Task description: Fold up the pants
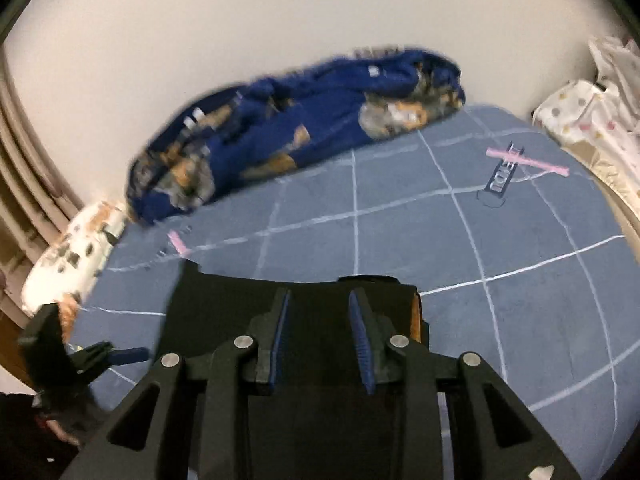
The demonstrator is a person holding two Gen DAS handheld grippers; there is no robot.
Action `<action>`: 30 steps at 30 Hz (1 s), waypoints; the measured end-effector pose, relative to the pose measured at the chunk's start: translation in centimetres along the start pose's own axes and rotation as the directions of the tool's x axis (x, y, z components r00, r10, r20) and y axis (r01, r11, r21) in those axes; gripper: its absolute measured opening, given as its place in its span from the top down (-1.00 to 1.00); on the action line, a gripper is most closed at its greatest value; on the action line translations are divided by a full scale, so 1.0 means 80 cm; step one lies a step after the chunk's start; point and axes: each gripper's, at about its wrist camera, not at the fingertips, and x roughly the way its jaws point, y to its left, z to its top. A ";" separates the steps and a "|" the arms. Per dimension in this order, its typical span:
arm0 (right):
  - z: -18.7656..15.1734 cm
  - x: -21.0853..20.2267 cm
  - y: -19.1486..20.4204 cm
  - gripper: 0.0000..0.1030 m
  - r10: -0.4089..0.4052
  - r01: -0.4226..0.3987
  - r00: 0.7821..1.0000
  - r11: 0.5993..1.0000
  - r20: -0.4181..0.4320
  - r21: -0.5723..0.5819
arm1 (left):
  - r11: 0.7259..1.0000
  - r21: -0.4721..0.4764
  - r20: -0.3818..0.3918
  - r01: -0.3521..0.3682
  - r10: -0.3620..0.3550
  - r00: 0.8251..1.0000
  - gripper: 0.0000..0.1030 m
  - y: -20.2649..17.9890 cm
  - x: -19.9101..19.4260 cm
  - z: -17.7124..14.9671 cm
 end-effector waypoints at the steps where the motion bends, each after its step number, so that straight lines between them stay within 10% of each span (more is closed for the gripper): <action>1: 0.001 0.015 -0.007 0.46 -0.034 0.034 0.999 0.999 -0.026 0.003 | 1.000 0.001 0.000 -0.003 0.003 1.000 -0.76 0.000 0.002 0.000; 14: -0.033 0.055 -0.046 0.49 -0.155 0.167 0.980 0.981 -0.122 0.096 | 0.996 0.046 0.001 -0.081 0.081 0.997 -0.76 -0.009 0.014 0.006; 30: -0.038 0.054 -0.062 0.45 -0.088 0.102 0.992 0.982 -0.094 0.156 | 0.984 -0.013 0.004 -0.177 0.177 0.984 -0.76 0.009 0.001 0.011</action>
